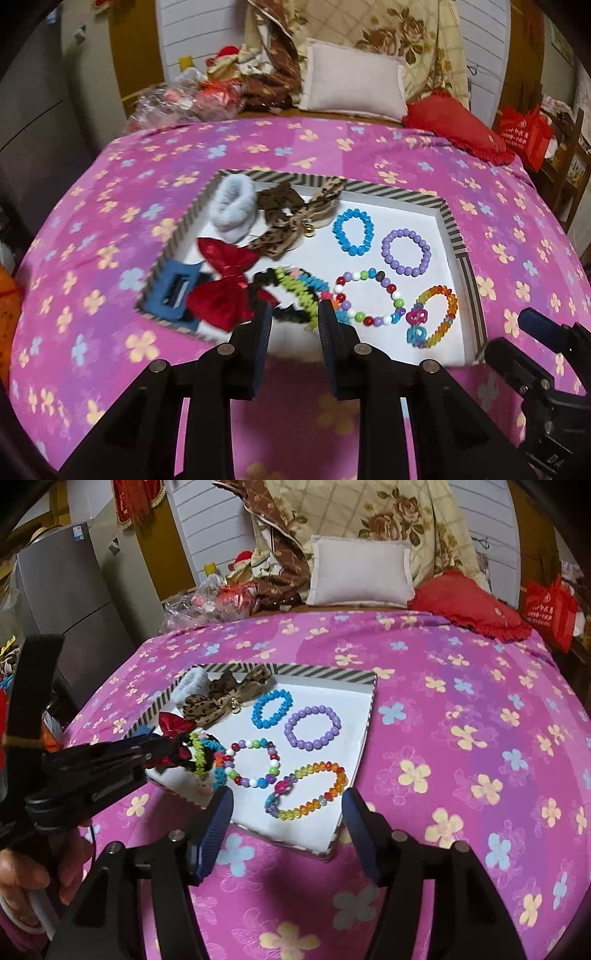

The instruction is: Organize jewelry

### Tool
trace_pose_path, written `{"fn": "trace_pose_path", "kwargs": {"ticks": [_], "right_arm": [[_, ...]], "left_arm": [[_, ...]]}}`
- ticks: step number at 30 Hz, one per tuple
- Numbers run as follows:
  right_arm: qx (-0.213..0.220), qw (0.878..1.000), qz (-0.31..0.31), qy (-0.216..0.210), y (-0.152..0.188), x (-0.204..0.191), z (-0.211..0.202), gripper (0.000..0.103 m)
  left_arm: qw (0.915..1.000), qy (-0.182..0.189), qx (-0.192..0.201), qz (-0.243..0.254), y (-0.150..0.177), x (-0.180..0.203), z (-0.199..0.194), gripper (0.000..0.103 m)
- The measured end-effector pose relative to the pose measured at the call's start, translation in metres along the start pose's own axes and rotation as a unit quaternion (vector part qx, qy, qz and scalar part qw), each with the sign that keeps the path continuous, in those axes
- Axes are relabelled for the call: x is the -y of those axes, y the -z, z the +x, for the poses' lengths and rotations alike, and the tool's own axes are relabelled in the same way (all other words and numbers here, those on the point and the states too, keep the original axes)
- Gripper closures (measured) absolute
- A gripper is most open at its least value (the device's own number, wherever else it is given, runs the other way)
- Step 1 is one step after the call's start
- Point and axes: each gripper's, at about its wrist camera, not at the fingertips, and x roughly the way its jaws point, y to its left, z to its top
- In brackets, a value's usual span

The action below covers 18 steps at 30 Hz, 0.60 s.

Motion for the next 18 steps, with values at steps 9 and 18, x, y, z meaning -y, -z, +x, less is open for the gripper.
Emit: {"fn": "trace_pose_path", "kwargs": {"ticks": [9, 18], "right_arm": [[0.034, 0.999, 0.002, 0.02, 0.008, -0.025, -0.023, 0.024], [0.054, 0.998, 0.0, 0.026, 0.011, -0.043, -0.041, 0.024]], "left_arm": [[0.999, -0.023, 0.037, -0.012, 0.024, -0.019, -0.044, 0.07], [0.9973, -0.034, 0.063, -0.017, 0.037, -0.031, -0.073, 0.07]]}}
